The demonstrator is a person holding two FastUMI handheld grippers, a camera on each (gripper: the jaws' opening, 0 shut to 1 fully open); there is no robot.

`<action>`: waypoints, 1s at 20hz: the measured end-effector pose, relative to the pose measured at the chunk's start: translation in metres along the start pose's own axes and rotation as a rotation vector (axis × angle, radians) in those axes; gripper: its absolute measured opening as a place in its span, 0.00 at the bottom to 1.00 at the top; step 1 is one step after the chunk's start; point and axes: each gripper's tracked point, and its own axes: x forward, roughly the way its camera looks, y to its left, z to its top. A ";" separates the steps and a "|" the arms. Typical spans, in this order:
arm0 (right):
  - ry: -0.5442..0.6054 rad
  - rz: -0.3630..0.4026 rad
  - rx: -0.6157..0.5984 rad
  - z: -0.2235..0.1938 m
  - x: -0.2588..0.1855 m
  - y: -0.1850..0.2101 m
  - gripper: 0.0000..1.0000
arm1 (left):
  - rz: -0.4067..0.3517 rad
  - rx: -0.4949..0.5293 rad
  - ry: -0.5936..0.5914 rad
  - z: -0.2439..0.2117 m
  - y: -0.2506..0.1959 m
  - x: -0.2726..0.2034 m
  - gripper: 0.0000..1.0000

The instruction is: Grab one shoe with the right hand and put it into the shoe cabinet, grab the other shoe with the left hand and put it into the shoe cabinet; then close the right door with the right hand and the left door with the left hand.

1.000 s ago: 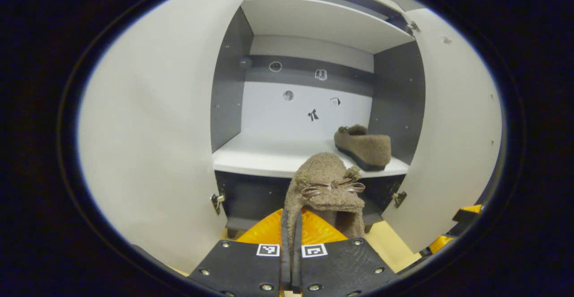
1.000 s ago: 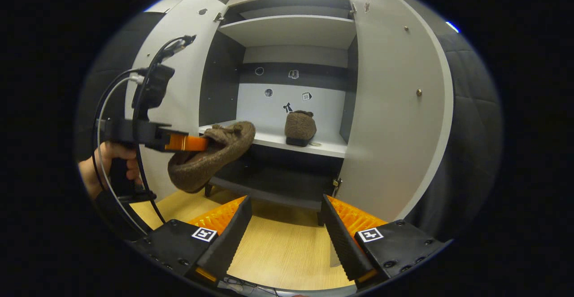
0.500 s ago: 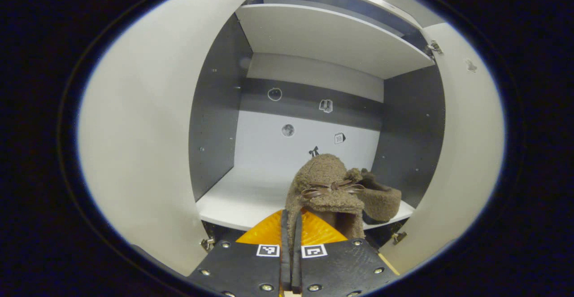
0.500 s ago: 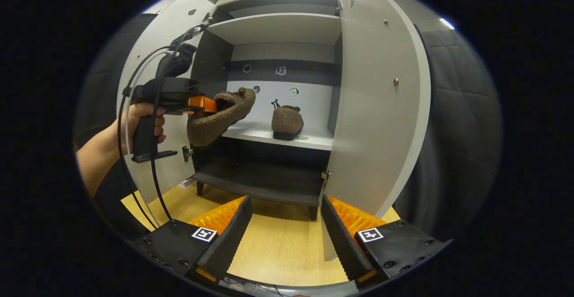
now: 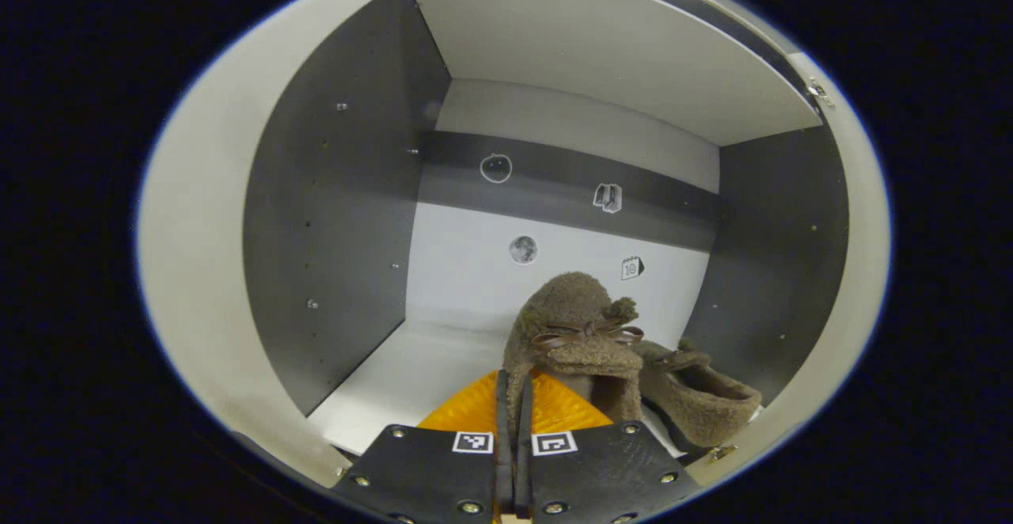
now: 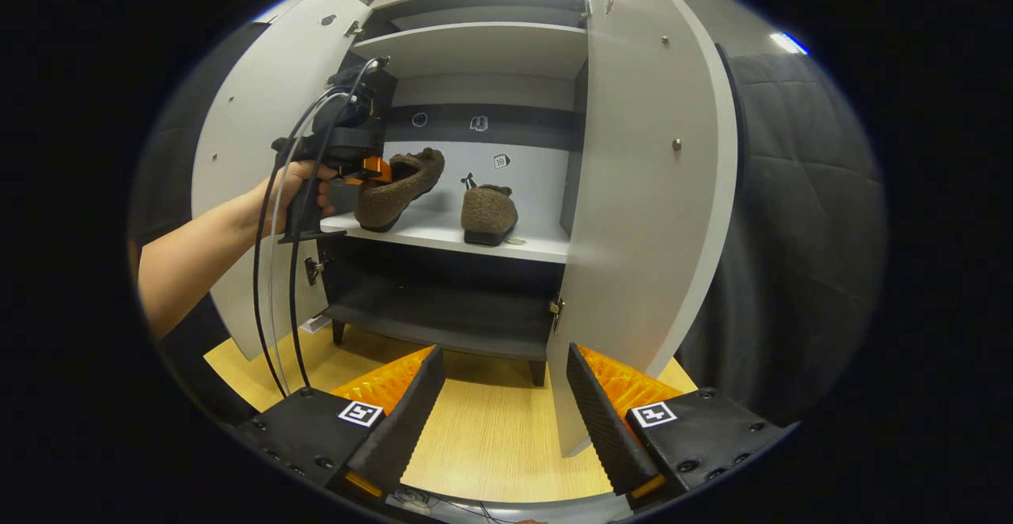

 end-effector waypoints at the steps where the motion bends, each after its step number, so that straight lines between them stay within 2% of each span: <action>1: 0.000 -0.008 0.002 0.000 -0.002 -0.001 0.98 | 0.002 0.011 0.013 -0.004 -0.004 0.015 0.02; 6: 0.003 -0.038 0.014 -0.003 -0.008 -0.008 0.98 | 0.061 0.043 0.058 -0.021 -0.006 0.024 0.03; 7: 0.001 -0.046 0.018 -0.004 -0.010 -0.012 0.98 | 0.063 0.046 0.040 -0.019 -0.006 0.028 0.09; 8: -0.002 -0.055 0.023 -0.004 -0.012 -0.016 0.98 | 0.060 0.054 0.035 -0.016 -0.006 0.026 0.09; 12: -0.013 -0.075 0.046 -0.001 -0.019 -0.031 0.98 | 0.056 0.089 -0.080 0.018 -0.006 0.000 0.93; 18: -0.061 -0.068 0.078 0.017 -0.034 -0.052 0.98 | 0.036 0.134 -0.206 0.049 -0.025 -0.074 0.92; 20: -0.074 -0.067 0.092 0.021 -0.040 -0.063 0.98 | 0.034 0.157 -0.237 0.052 -0.031 -0.102 0.96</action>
